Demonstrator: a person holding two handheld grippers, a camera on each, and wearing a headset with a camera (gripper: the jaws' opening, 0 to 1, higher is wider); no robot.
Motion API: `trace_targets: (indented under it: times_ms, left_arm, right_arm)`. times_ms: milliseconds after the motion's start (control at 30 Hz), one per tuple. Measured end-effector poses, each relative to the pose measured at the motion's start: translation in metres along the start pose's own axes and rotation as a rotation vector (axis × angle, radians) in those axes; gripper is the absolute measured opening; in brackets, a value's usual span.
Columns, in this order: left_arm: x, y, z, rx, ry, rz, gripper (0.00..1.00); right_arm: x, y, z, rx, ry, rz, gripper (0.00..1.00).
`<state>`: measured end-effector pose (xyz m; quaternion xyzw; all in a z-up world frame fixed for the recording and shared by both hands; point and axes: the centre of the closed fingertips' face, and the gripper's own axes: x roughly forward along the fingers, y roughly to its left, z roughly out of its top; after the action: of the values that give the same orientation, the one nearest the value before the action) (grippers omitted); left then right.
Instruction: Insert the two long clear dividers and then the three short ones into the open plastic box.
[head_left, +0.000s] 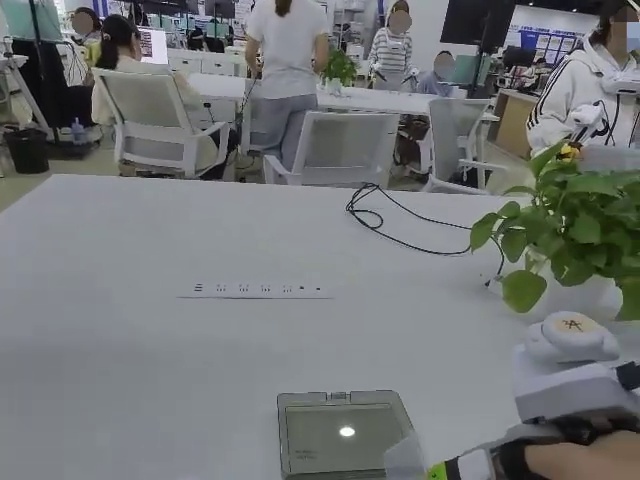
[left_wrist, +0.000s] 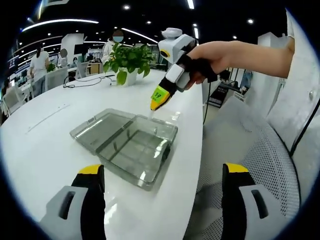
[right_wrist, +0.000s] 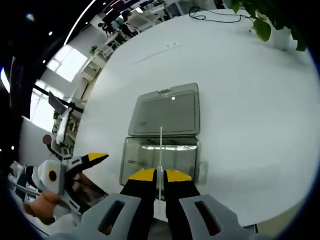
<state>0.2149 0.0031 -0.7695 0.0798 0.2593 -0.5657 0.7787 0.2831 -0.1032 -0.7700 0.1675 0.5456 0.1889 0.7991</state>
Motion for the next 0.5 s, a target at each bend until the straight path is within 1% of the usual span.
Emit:
trace_targets:
  times_ms: [33,100,233,300,500]
  left_arm:
    - [0.000,0.000,0.000,-0.002,-0.001,-0.001,0.99]
    - [-0.001,0.001,0.000,-0.007,-0.007,-0.003,0.99]
    - [-0.001,0.003,-0.002,-0.014,-0.010,-0.001,0.98]
    - [-0.001,0.003,-0.002,-0.020,-0.011,-0.004,0.98]
    - [-0.001,0.003,-0.001,-0.034,-0.026,-0.004,0.97]
  right_arm:
    - [0.001,-0.002,0.000,-0.002,0.002,-0.012,0.07]
    - [0.002,-0.003,-0.001,0.008,0.007,-0.013,0.07]
    - [0.007,-0.004,-0.006,0.015,0.038,-0.025,0.07]
    - [0.009,-0.007,-0.007,0.016,0.042,-0.037,0.07]
    - [0.014,-0.011,-0.008,0.041,0.047,-0.041,0.07]
